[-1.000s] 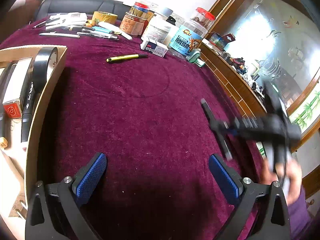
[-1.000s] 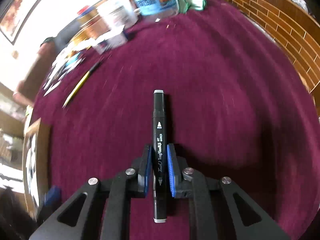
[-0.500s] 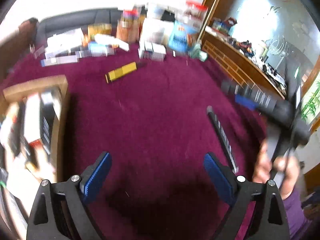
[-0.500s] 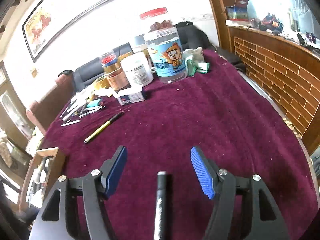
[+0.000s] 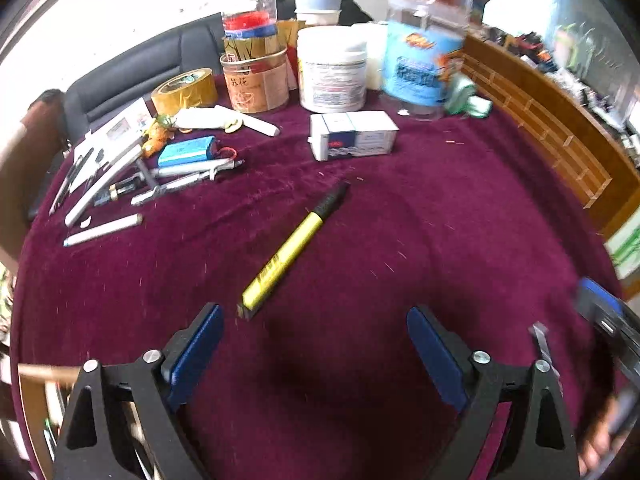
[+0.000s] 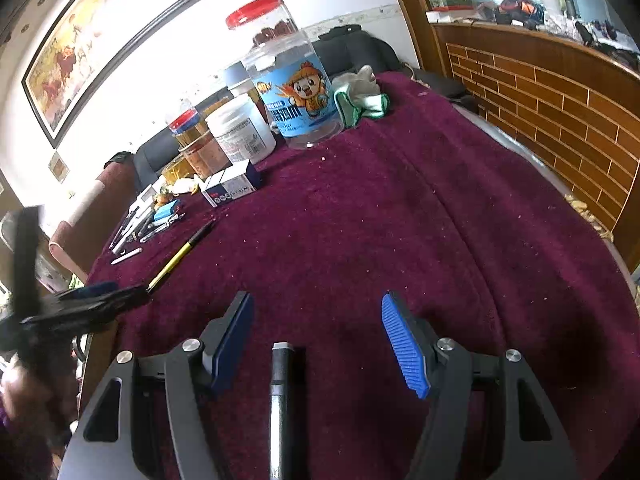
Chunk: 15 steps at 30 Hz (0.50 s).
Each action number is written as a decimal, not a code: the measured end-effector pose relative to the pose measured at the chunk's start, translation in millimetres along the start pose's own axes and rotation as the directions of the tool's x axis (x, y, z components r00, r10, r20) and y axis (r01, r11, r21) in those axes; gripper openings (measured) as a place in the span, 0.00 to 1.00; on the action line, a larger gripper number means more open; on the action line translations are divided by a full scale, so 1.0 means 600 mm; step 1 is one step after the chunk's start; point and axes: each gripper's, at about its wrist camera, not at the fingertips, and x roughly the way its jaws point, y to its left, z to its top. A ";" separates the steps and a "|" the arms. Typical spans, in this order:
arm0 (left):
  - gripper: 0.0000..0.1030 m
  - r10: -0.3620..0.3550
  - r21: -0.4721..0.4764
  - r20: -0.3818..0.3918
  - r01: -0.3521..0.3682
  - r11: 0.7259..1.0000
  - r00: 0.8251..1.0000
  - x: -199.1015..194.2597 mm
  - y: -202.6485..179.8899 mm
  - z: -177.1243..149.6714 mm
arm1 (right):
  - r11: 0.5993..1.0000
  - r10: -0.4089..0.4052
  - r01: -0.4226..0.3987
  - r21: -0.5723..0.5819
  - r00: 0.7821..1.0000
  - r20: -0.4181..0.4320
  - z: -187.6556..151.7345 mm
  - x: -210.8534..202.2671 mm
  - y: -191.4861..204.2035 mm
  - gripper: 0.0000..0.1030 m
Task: Organize rigid objects
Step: 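Grasp the yellow pen with the left tool while the right tool holds its marker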
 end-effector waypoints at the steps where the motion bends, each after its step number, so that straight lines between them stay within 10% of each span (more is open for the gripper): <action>1: 0.79 0.005 0.013 -0.011 -0.005 1.000 1.000 0.019 -0.002 0.012 | 1.000 0.003 -0.003 0.004 1.000 -0.004 0.001 0.002 -0.002 0.63; 5: 0.41 0.074 0.026 -0.038 -0.074 0.997 0.996 0.071 -0.002 0.040 | 1.000 -0.009 0.009 0.006 1.000 -0.013 0.001 0.007 -0.005 0.63; 8: 0.11 -0.002 -0.031 -0.028 0.001 1.000 1.000 0.072 0.004 0.040 | 1.000 -0.015 0.015 0.001 1.000 -0.024 0.001 0.012 -0.006 0.63; 15: 0.07 -0.021 -0.034 -0.039 0.020 0.999 0.999 0.030 -0.008 -0.020 | 0.999 -0.045 0.045 -0.013 0.998 -0.035 -0.001 0.021 -0.005 0.63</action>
